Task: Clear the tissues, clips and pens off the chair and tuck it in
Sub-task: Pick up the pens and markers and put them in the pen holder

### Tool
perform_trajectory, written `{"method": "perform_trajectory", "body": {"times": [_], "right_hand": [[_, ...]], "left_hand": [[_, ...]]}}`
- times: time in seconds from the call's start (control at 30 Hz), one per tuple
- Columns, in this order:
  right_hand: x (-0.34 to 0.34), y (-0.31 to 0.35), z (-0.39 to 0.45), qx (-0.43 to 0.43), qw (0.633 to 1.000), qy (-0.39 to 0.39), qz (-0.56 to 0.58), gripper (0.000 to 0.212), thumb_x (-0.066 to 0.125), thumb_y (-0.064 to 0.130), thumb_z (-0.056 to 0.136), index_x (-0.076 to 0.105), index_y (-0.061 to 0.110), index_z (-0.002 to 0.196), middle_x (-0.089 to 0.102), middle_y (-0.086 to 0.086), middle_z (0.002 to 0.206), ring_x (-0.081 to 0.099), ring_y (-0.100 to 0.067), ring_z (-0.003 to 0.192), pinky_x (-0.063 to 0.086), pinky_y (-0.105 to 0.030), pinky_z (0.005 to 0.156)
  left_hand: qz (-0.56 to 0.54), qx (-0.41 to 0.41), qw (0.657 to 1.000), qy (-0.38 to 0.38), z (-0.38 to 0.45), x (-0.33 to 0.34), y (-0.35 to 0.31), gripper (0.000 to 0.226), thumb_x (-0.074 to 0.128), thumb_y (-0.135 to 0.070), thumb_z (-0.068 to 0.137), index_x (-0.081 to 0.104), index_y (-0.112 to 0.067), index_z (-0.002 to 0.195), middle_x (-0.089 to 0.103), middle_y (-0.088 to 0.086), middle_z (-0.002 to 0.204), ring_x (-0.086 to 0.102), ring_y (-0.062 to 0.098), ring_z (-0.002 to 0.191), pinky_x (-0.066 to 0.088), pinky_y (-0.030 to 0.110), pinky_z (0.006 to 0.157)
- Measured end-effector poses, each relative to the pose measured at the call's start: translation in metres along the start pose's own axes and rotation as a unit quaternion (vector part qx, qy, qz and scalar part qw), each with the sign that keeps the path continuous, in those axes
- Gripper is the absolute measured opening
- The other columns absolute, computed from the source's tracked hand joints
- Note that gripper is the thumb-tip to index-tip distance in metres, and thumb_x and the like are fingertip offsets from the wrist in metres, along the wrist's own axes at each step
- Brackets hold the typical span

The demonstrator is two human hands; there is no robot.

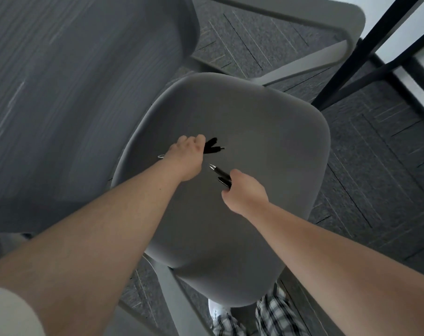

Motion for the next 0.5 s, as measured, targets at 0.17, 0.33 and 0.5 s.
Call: {"method": "perform_trajectory", "body": {"times": [0.17, 0.33, 0.5], "right_hand": [[-0.044, 0.0, -0.01, 0.005, 0.999, -0.04, -0.004, 0.007, 0.044, 0.017, 0.087, 0.038, 0.015, 0.089, 0.049, 0.001, 0.078, 0.052, -0.03, 0.08, 0.043, -0.034, 0.072], [-0.095, -0.008, -0.037, 0.017, 0.997, -0.068, 0.029, 0.005, 0.041, 0.014, 0.086, 0.04, 0.016, 0.089, 0.045, 0.003, 0.072, 0.052, -0.03, 0.081, 0.041, -0.035, 0.071], [-0.16, -0.033, -0.085, 0.03, 0.986, -0.124, 0.103, 0.006, 0.044, 0.019, 0.088, 0.039, 0.016, 0.089, 0.043, 0.004, 0.072, 0.051, -0.029, 0.08, 0.04, -0.035, 0.069]], "left_hand": [[-0.057, -0.004, 0.998, 0.033, -0.019, -0.027, -0.017, 0.022, 0.036, 0.005, 0.082, 0.027, -0.011, 0.095, 0.046, 0.014, 0.099, 0.043, 0.031, 0.086, 0.037, 0.04, 0.074], [-0.093, 0.017, 0.995, 0.045, -0.04, -0.062, -0.051, 0.018, 0.034, 0.003, 0.089, 0.03, -0.009, 0.103, 0.047, 0.014, 0.086, 0.046, 0.033, 0.074, 0.033, 0.037, 0.063], [-0.144, 0.053, 0.988, -0.012, -0.059, -0.126, -0.095, 0.006, 0.038, -0.007, 0.094, 0.033, -0.01, 0.093, 0.047, 0.017, 0.091, 0.046, 0.032, 0.079, 0.032, 0.034, 0.067]]}}
Point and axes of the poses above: each hand's wrist, its own z-axis towards the middle knuckle, its own x-axis out of the palm, y = z × x, the point moved 9 cm from there along z, towards the middle knuckle
